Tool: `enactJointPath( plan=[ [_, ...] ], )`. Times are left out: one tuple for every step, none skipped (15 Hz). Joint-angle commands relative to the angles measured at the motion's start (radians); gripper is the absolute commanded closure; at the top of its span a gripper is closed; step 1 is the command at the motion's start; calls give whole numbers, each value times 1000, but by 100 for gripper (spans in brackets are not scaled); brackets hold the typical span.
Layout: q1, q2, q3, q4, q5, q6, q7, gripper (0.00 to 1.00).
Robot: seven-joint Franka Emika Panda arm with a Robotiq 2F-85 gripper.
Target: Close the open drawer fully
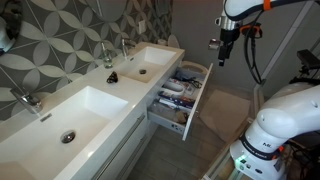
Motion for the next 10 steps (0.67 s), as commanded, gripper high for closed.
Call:
enactJointPath(
  plan=[
    [0, -2, -14, -26, -31, 52, -13, 0],
    [-4, 4, -18, -38, -45, 82, -16, 0],
    [-6, 12, -25, -49, -56, 117, -19, 0],
    [-7, 25, -37, -64, -60, 159, -25, 0],
    [-8, 41, -48, -80, -67, 208, -30, 0],
    [-10, 64, -59, -91, -66, 247, -32, 0],
    [-14, 88, -67, -103, -70, 292, -33, 0],
    [-17, 113, -72, -113, -75, 333, -38, 0],
    [-19, 145, -78, -121, -78, 375, -48, 0],
    [-22, 179, -83, -125, -80, 409, -56, 0]
  ],
)
